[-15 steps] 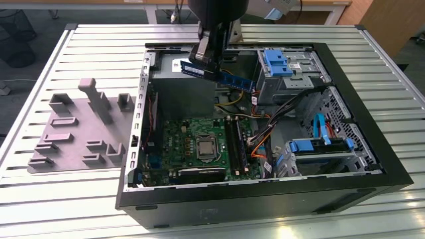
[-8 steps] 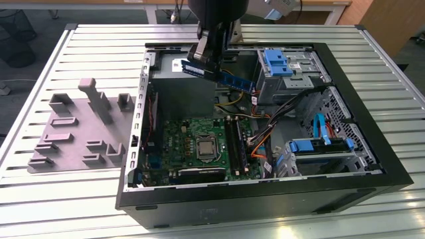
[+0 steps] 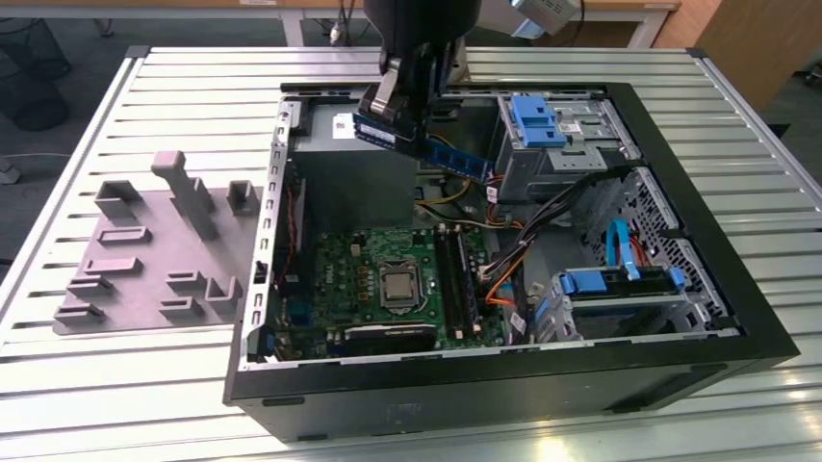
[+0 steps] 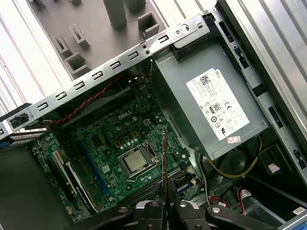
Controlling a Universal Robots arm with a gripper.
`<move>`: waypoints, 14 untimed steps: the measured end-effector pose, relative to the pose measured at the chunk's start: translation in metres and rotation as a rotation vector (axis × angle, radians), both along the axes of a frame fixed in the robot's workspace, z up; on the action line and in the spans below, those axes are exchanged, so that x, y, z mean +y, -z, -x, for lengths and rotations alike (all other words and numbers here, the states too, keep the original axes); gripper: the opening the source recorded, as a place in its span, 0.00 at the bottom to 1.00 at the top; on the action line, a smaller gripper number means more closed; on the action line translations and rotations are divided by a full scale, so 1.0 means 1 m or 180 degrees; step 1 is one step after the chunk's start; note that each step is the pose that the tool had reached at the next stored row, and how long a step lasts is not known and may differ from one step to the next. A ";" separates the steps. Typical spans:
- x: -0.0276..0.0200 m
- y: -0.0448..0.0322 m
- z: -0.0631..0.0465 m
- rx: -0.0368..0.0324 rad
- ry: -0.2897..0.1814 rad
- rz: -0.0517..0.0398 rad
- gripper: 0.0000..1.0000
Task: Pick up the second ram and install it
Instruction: 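Insert the second ram into the second slot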
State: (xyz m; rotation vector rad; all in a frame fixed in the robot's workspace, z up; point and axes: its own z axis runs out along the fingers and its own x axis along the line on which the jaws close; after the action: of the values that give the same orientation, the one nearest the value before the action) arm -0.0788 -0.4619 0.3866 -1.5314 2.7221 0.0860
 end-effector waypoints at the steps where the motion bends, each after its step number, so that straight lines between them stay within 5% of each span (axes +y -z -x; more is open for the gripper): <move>1: 0.0000 0.0000 0.000 0.0000 0.0000 0.0000 0.14; 14: 0.0000 0.0001 0.000 0.0000 0.0083 0.0000 0.14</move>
State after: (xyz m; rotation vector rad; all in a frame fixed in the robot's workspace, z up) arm -0.0788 -0.4619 0.3865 -1.4954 2.7413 0.0855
